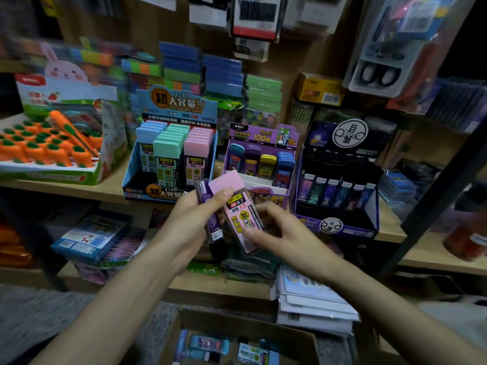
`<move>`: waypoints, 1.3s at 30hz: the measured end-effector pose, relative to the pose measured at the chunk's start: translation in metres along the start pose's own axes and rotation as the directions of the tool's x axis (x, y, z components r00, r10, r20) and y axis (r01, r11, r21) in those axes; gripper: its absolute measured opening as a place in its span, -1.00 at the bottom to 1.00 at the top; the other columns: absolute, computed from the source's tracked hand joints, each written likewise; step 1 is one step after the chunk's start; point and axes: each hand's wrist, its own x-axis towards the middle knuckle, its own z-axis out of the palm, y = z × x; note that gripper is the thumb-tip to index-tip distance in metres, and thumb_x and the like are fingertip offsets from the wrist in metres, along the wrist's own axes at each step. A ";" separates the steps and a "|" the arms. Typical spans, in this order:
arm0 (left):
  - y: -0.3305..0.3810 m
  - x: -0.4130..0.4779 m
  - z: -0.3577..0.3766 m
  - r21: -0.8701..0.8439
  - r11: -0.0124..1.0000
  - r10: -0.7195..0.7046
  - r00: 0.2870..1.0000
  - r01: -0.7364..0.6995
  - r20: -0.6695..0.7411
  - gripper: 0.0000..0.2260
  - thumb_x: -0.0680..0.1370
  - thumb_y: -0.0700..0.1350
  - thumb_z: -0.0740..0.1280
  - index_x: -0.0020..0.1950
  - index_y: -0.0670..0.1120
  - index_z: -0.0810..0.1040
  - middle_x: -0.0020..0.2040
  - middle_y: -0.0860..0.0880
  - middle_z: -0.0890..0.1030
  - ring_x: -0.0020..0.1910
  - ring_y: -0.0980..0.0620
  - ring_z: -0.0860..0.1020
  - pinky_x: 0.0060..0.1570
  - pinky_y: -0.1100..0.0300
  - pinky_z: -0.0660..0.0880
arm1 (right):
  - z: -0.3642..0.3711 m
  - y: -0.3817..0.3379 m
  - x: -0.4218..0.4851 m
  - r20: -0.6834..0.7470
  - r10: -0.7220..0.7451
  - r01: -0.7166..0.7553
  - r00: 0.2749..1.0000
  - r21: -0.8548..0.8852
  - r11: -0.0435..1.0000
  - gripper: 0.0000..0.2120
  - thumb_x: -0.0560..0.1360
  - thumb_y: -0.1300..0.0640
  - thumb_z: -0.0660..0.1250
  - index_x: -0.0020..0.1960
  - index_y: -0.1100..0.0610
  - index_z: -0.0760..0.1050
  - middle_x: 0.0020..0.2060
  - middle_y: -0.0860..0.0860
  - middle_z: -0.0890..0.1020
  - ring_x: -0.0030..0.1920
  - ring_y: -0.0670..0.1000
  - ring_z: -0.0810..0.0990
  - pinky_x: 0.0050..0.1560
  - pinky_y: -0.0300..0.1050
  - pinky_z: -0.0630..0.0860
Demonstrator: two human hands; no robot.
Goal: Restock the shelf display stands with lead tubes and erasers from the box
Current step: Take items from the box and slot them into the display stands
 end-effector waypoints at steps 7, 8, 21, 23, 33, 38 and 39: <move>0.007 -0.002 -0.012 0.100 0.993 0.051 0.994 -0.060 0.093 -0.67 0.38 -0.05 0.38 0.12 -0.12 0.60 -0.02 -0.15 0.69 -0.04 -0.08 0.66 -0.11 0.10 0.62 | 0.001 -0.034 0.033 -0.137 -0.092 0.102 0.986 0.069 0.992 -0.89 0.54 0.17 0.28 0.07 0.08 0.48 -0.19 0.01 0.53 -0.20 -0.09 0.49 -0.23 -0.31 0.46; 0.007 -0.003 -0.013 0.109 0.992 0.058 0.995 -0.067 0.087 -0.66 0.37 -0.05 0.38 0.11 -0.12 0.60 -0.02 -0.15 0.69 -0.03 -0.08 0.65 -0.05 0.07 0.61 | 0.005 -0.034 0.036 -0.130 -0.101 0.109 0.986 0.056 0.992 -0.90 0.54 0.22 0.28 0.05 0.11 0.49 -0.23 0.02 0.51 -0.21 -0.08 0.47 -0.23 -0.28 0.44; 0.030 -0.009 -0.066 0.232 0.964 0.176 0.965 -0.129 -0.194 -0.79 0.52 0.03 0.27 -0.11 -0.11 0.41 -0.45 0.08 0.49 -0.52 0.18 0.46 -0.58 0.29 0.39 | -0.008 -0.062 0.115 -0.397 -0.228 0.241 0.889 -0.018 0.970 -0.89 0.49 0.22 0.36 -0.13 0.04 0.48 -0.21 0.05 0.64 -0.17 -0.03 0.63 -0.21 -0.27 0.52; 0.034 -0.011 -0.073 0.244 0.958 0.200 0.960 -0.149 -0.195 -0.76 0.46 0.06 0.31 -0.13 -0.11 0.43 -0.49 0.09 0.49 -0.53 0.17 0.46 -0.58 0.30 0.39 | 0.001 -0.059 0.129 -0.364 -0.243 0.230 0.899 -0.079 0.970 -0.94 0.48 0.22 0.37 -0.07 0.11 0.51 -0.16 0.08 0.65 -0.10 0.03 0.64 -0.11 -0.18 0.56; 0.034 -0.018 -0.091 0.270 0.951 0.205 0.959 -0.149 -0.194 -0.77 0.52 0.05 0.28 -0.21 -0.08 0.42 -0.50 0.09 0.44 -0.54 0.16 0.40 -0.57 0.32 0.36 | 0.032 -0.041 0.154 -0.293 -0.297 0.214 0.909 -0.284 0.935 -0.86 0.48 0.19 0.38 0.01 0.22 0.55 -0.13 0.05 0.62 -0.07 0.06 0.58 0.01 0.14 0.52; 0.032 -0.020 -0.094 0.301 0.945 0.188 0.965 -0.127 -0.183 -0.78 0.52 0.05 0.29 -0.22 -0.06 0.44 -0.49 0.10 0.45 -0.52 0.17 0.42 -0.54 0.30 0.39 | 0.030 -0.037 0.149 -0.286 -0.293 0.201 0.912 -0.309 0.929 -0.87 0.49 0.17 0.37 0.02 0.16 0.57 -0.14 -0.02 0.63 -0.07 0.01 0.59 0.00 0.10 0.54; 0.032 -0.021 -0.094 0.303 0.946 0.178 0.967 -0.116 -0.185 -0.78 0.52 0.05 0.29 -0.22 -0.06 0.44 -0.49 0.10 0.45 -0.52 0.17 0.42 -0.53 0.30 0.39 | 0.030 -0.037 0.148 -0.292 -0.282 0.194 0.914 -0.296 0.935 -0.88 0.49 0.18 0.37 0.02 0.14 0.57 -0.14 -0.04 0.63 -0.06 -0.01 0.60 0.00 0.08 0.56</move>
